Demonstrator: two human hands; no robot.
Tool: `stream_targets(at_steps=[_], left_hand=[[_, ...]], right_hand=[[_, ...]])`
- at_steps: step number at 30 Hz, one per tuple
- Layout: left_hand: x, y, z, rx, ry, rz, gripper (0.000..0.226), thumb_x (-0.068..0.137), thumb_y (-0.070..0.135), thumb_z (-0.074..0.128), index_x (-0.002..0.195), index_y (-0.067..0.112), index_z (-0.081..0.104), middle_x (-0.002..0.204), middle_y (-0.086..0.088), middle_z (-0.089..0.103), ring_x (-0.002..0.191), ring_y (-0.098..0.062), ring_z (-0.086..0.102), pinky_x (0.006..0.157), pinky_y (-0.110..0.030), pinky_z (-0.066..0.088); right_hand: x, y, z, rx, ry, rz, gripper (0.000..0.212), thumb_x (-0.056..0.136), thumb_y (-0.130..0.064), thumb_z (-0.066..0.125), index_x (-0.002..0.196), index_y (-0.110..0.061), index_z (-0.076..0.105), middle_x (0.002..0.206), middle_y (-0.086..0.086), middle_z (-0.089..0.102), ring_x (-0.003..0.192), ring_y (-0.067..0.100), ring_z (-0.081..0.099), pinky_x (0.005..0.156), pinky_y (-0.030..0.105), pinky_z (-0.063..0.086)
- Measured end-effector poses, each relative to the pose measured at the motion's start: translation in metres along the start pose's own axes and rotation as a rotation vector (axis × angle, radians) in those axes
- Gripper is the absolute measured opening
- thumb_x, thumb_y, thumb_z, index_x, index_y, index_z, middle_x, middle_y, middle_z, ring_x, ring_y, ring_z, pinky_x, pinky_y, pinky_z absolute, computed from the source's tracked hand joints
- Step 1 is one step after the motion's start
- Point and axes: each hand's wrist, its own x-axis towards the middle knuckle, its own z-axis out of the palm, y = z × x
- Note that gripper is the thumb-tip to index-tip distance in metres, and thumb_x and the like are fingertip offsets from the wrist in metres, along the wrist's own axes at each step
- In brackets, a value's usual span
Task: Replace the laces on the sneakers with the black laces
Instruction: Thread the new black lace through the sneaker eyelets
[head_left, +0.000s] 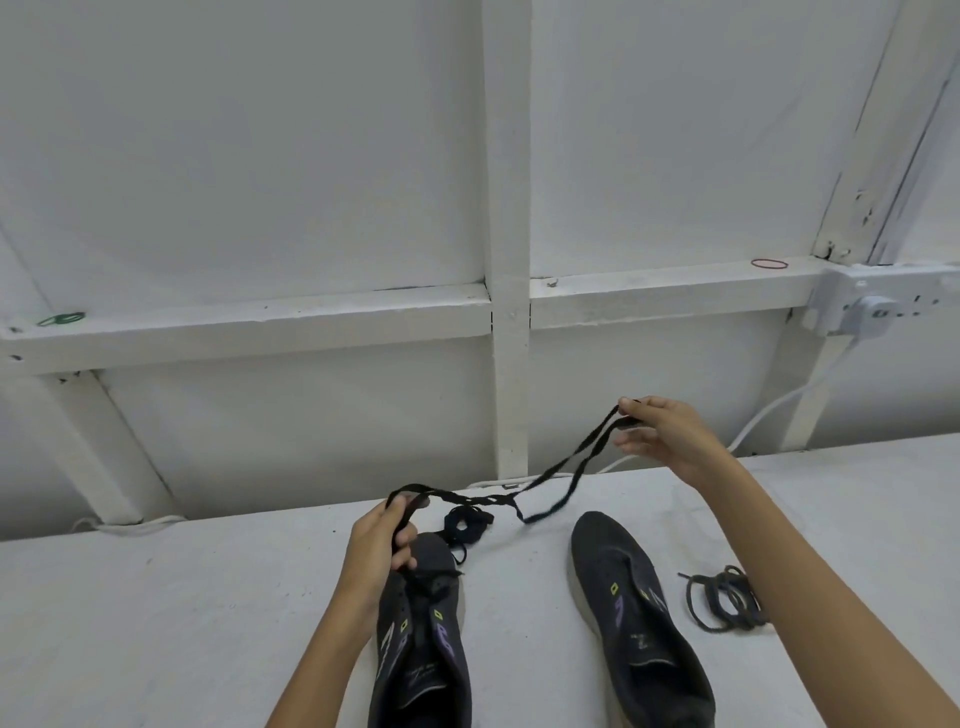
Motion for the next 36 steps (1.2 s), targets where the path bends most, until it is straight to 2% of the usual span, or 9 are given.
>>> stream_targets(at_steps=[8,10,13,15,18,24,29,33,36], left_hand=[[-0.011,-0.003,0.024,0.013,-0.107,0.038,0.028,0.102,0.026,0.043,0.109,0.015,0.069,0.059,0.002,0.035,0.047,-0.01,0.025,0.056,-0.028,0.028],[-0.015,-0.004,0.03,0.027,-0.14,0.058,0.027,0.103,0.023,0.042,0.113,0.012,0.065,0.063,-0.001,0.045,0.047,-0.012,0.031,0.056,-0.027,0.034],[-0.02,-0.005,0.039,0.056,-0.239,0.071,0.03,0.104,0.02,0.038,0.122,0.022,0.062,0.076,-0.005,0.06,0.055,-0.017,0.045,0.059,-0.025,0.04],[-0.023,-0.006,0.046,0.062,-0.298,0.05,0.03,0.105,0.021,0.038,0.125,0.026,0.059,0.083,-0.004,0.067,0.058,-0.017,0.05,0.061,-0.026,0.044],[-0.028,-0.006,0.061,0.045,-0.32,-0.006,0.029,0.105,0.022,0.039,0.124,0.028,0.06,0.095,-0.005,0.07,0.063,-0.017,0.053,0.064,-0.028,0.049],[-0.037,-0.015,0.083,0.24,-0.373,0.016,0.036,0.09,0.037,0.057,0.125,0.033,0.06,0.119,-0.003,0.051,0.09,-0.008,0.056,0.078,-0.023,0.05],[-0.046,-0.023,0.086,0.342,-0.417,0.046,0.072,0.09,0.017,0.058,0.152,0.023,0.022,0.138,0.015,0.034,0.126,-0.001,0.04,0.088,-0.011,0.037],[-0.036,-0.021,0.07,-0.025,-0.203,0.034,0.04,0.087,0.006,0.065,0.126,0.016,0.06,0.122,0.001,0.065,0.104,-0.007,0.064,0.083,-0.016,0.051],[-0.025,-0.008,0.046,-0.274,0.022,0.056,0.027,0.093,0.0,0.055,0.118,0.005,0.065,0.113,-0.006,0.071,0.089,-0.012,0.067,0.082,-0.023,0.054]], right_hand=[[0.041,-0.024,0.019,0.103,0.057,-0.397,0.007,0.099,-0.01,0.054,0.099,-0.004,0.057,0.106,0.013,0.064,0.107,0.026,0.066,0.088,0.031,0.057],[0.048,-0.015,0.019,-0.023,0.024,-0.3,0.015,0.097,-0.005,0.056,0.113,-0.004,0.055,0.113,0.013,0.062,0.115,0.026,0.061,0.098,0.042,0.052],[0.047,0.009,0.014,-0.688,-0.023,0.021,0.059,0.09,-0.006,0.067,0.142,-0.004,0.039,0.131,0.019,0.05,0.119,0.031,0.053,0.094,0.041,0.05],[0.03,0.02,0.015,-0.808,-0.157,0.088,0.053,0.088,-0.006,0.068,0.136,-0.005,0.047,0.128,0.017,0.051,0.11,0.03,0.057,0.088,0.041,0.055],[-0.011,0.028,0.027,-0.633,-0.418,0.101,0.025,0.091,-0.011,0.066,0.112,0.002,0.062,0.103,0.017,0.064,0.091,0.028,0.068,0.084,0.042,0.059],[-0.073,0.033,0.051,-0.458,-0.755,0.12,0.038,0.091,-0.043,0.063,0.097,-0.005,0.069,0.092,0.015,0.069,0.078,0.026,0.069,0.066,0.03,0.055],[-0.077,0.045,0.056,-0.472,-0.667,0.043,0.017,0.089,-0.027,0.07,0.086,-0.01,0.071,0.086,0.007,0.073,0.076,0.019,0.068,0.065,0.026,0.051],[-0.063,0.041,0.042,-0.252,-0.501,0.096,0.009,0.093,-0.014,0.062,0.092,-0.005,0.065,0.097,0.019,0.073,0.085,0.028,0.071,0.068,0.033,0.055],[-0.051,0.021,0.014,0.112,-0.242,0.105,0.016,0.095,-0.012,0.05,0.09,-0.004,0.064,0.083,0.015,0.074,0.077,0.025,0.073,0.073,0.038,0.057]])
